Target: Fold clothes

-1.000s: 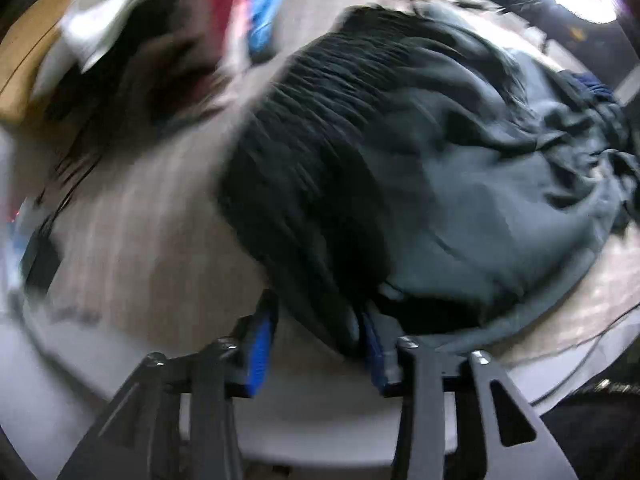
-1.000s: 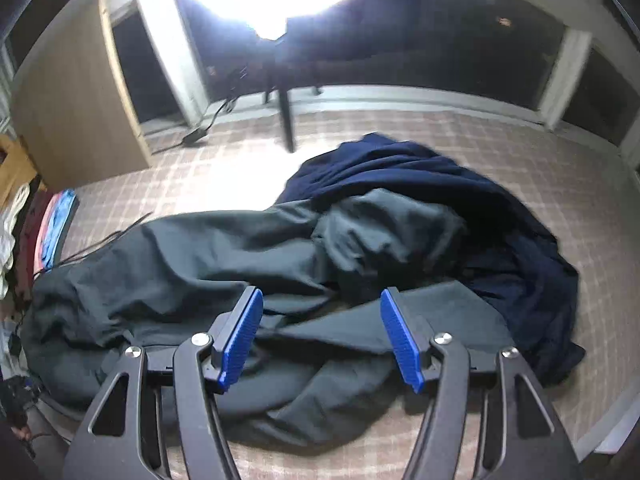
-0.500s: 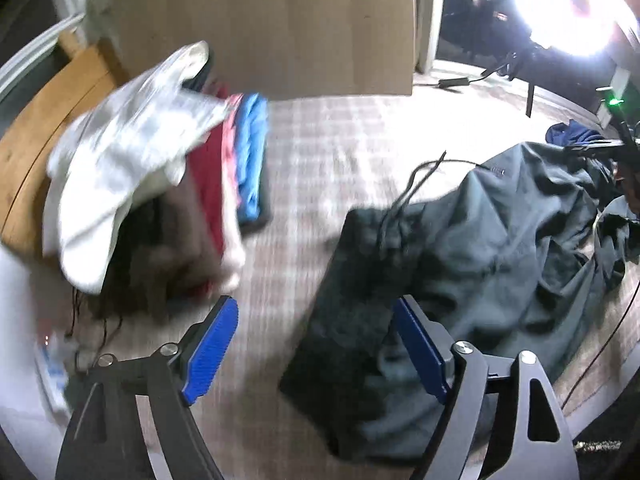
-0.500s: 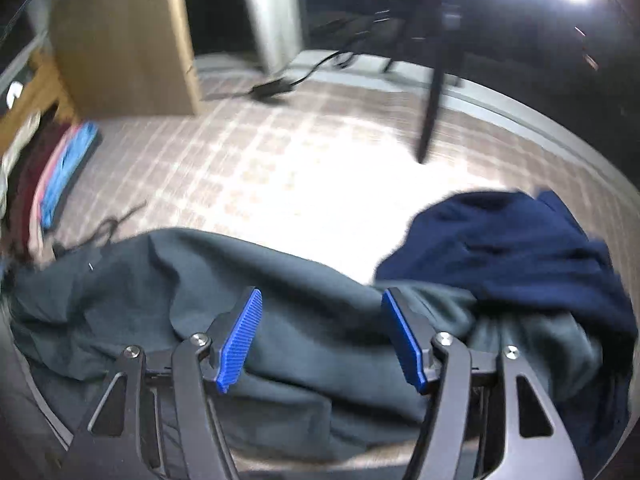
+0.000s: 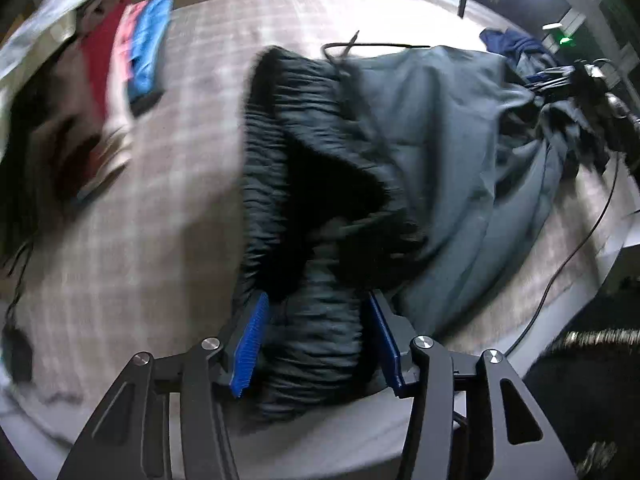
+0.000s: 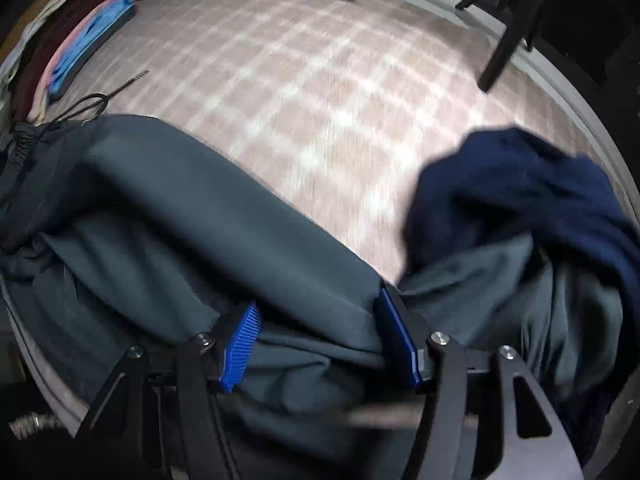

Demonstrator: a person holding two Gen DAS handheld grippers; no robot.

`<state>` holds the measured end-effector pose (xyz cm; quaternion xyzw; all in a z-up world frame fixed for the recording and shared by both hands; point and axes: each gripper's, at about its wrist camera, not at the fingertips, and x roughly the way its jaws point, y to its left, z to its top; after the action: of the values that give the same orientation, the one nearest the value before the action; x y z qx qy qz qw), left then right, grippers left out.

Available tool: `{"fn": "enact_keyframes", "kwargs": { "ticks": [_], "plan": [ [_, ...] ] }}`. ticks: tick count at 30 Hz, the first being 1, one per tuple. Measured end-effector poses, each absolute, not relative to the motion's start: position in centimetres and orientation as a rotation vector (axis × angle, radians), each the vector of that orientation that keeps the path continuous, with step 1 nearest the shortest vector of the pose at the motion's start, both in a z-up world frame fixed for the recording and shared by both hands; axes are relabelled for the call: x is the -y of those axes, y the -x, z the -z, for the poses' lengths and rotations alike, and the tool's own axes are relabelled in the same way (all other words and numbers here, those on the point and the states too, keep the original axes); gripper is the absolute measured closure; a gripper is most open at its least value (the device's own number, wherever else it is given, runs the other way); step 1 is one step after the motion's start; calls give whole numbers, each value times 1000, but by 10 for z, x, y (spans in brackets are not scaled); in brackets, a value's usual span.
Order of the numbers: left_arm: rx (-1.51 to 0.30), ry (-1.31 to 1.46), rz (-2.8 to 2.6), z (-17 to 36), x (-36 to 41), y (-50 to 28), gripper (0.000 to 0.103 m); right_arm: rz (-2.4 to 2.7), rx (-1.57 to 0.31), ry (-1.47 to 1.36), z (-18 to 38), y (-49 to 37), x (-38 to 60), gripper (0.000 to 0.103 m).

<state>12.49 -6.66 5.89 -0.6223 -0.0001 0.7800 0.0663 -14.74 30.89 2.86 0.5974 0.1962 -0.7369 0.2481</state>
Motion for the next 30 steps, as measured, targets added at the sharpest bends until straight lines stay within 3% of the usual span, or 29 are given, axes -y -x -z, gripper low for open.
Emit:
{"fn": "enact_keyframes", "kwargs": {
  "ticks": [3,8,11,16,22,25,26,30],
  "plan": [
    [-1,1857,-2460,-87,78,-124,47,2057,-470,-1594,-47,148,-324,45],
    [151,1646,-2590,-133,88,-84,45,2140,-413,-1555,-64,162,-338,45],
    [227,1663,-2506,-117,86,-51,45,2158,-421,-1547,-60,169,-336,45],
    [100,1868,-2462,-58,74,-4,46,2081,-468,-1526,-48,173,-325,44],
    [22,1894,-2400,-21,64,15,47,1987,-522,-1498,-33,178,-311,40],
    [-86,1844,-2424,-24,48,9,60,1962,-531,-1479,-31,175,-303,38],
    [-95,1825,-2433,-28,45,6,82,1956,-533,-1472,-31,174,-301,38],
    [73,1727,-2521,-64,59,-7,97,1929,-541,-1445,-30,169,-291,37]
  ]
}}
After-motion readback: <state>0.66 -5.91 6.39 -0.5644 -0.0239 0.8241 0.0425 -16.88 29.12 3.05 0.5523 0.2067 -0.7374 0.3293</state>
